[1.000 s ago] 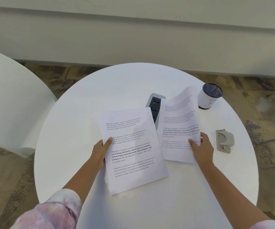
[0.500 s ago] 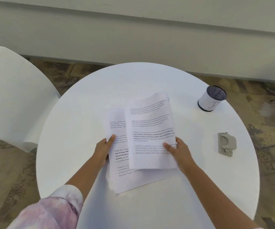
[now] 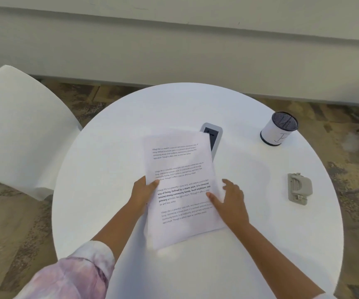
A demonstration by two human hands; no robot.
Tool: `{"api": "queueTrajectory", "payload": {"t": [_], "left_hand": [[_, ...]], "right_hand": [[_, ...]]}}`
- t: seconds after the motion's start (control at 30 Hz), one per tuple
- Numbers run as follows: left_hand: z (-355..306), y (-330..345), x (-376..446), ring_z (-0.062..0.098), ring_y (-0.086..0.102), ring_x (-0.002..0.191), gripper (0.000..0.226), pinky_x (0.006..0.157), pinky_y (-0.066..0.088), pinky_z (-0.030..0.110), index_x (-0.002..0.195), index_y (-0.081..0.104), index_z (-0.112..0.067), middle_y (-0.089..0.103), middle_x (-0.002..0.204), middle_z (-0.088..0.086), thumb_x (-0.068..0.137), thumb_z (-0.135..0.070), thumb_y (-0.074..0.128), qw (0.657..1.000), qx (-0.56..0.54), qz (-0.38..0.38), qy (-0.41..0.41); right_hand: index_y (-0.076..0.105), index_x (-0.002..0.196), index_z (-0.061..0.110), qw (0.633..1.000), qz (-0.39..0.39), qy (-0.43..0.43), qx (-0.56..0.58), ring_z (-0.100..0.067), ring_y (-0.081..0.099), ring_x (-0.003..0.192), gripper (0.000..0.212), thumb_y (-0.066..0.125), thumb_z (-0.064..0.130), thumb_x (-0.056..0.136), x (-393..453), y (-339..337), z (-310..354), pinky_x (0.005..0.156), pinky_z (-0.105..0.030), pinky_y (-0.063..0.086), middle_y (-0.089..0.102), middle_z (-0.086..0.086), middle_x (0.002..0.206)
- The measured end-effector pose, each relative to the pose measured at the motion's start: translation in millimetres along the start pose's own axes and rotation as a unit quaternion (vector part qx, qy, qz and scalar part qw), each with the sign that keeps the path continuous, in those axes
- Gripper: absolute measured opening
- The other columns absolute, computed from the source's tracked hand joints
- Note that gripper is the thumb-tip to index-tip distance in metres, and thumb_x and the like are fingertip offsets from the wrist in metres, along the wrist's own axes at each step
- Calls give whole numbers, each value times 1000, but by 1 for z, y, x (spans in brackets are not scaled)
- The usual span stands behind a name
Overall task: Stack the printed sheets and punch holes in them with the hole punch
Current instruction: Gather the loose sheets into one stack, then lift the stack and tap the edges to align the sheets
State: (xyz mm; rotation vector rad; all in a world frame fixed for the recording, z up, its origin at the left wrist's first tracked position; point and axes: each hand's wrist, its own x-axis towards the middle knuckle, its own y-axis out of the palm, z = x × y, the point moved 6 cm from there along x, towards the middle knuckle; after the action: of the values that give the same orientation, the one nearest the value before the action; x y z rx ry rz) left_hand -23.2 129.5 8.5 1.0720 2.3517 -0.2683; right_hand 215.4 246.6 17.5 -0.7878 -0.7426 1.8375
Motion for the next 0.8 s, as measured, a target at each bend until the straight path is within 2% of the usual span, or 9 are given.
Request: {"api": "queueTrajectory", "payload": {"t": [0.1, 0.17, 0.23, 0.27, 0.37, 0.5, 0.57, 0.67, 0.8], "left_hand": [[-13, -2, 2, 28, 62, 103, 31, 90, 50, 45, 120, 58, -10, 64, 118, 13, 89, -13, 57, 999, 4, 31, 18], [-23, -1, 2, 24, 65, 99, 31, 84, 52, 40, 120, 58, -14, 66, 115, 10, 88, -16, 57, 997, -7, 67, 30], [-32, 2, 1, 21, 65, 99, 32, 84, 53, 38, 120, 59, -16, 66, 115, 8, 88, -18, 58, 994, -8, 102, 37], [-37, 3, 0, 23, 65, 101, 33, 86, 52, 39, 120, 58, -16, 66, 117, 8, 87, -18, 58, 993, -5, 115, 40], [-53, 8, -3, 26, 62, 107, 36, 90, 51, 41, 122, 57, -13, 64, 120, 9, 87, -18, 57, 989, -14, 129, 65], [-84, 14, -12, 24, 65, 102, 26, 82, 56, 35, 110, 63, -18, 69, 111, 3, 85, -18, 57, 984, -38, 129, 117], [-98, 17, -17, 24, 64, 102, 21, 82, 55, 37, 104, 64, -24, 71, 106, -3, 86, -19, 57, 981, -38, 123, 146], [-114, 21, -26, 26, 63, 103, 18, 86, 51, 43, 102, 65, -28, 70, 106, -4, 86, -21, 59, 976, -30, 112, 185], [-124, 23, -37, 17, 66, 93, 25, 78, 54, 34, 99, 64, -31, 71, 98, -9, 75, -27, 69, 970, 14, 104, 220]], "right_hand": [[34, 137, 11, 993, -7, 37, 108, -25, 44, 123, 69, 60, 45, 83, 15, -16, -5, 102, -36, 35, 52, -11, 130], [37, 137, 13, 976, 46, 54, 204, -17, 53, 117, 65, 62, 41, 84, 24, -22, -1, 98, -29, 41, 57, -6, 126], [48, 129, 19, 950, 112, 35, 291, -4, 62, 104, 53, 63, 40, 83, 29, -29, 12, 91, -20, 47, 67, 6, 113], [56, 122, 23, 936, 131, 16, 325, -3, 65, 99, 43, 64, 39, 82, 30, -33, 19, 88, -20, 51, 71, 9, 107], [64, 108, 27, 911, 110, -25, 397, -9, 70, 94, 26, 67, 28, 82, 34, -50, 38, 74, -19, 56, 75, 7, 99], [64, 101, 25, 902, 50, -59, 424, -10, 70, 90, 17, 60, 15, 88, 37, -71, 59, 72, -20, 56, 74, 6, 97], [62, 99, 28, 905, 28, -80, 416, -6, 70, 88, 16, 56, 15, 90, 34, -80, 72, 71, -18, 55, 72, 7, 98], [59, 100, 31, 906, 5, -107, 409, 0, 68, 88, 17, 54, 18, 92, 27, -89, 85, 70, -16, 55, 68, 14, 101], [56, 107, 34, 913, -4, -139, 383, 4, 66, 91, 24, 60, 22, 87, 17, -95, 91, 70, -13, 54, 65, 19, 104]]}}
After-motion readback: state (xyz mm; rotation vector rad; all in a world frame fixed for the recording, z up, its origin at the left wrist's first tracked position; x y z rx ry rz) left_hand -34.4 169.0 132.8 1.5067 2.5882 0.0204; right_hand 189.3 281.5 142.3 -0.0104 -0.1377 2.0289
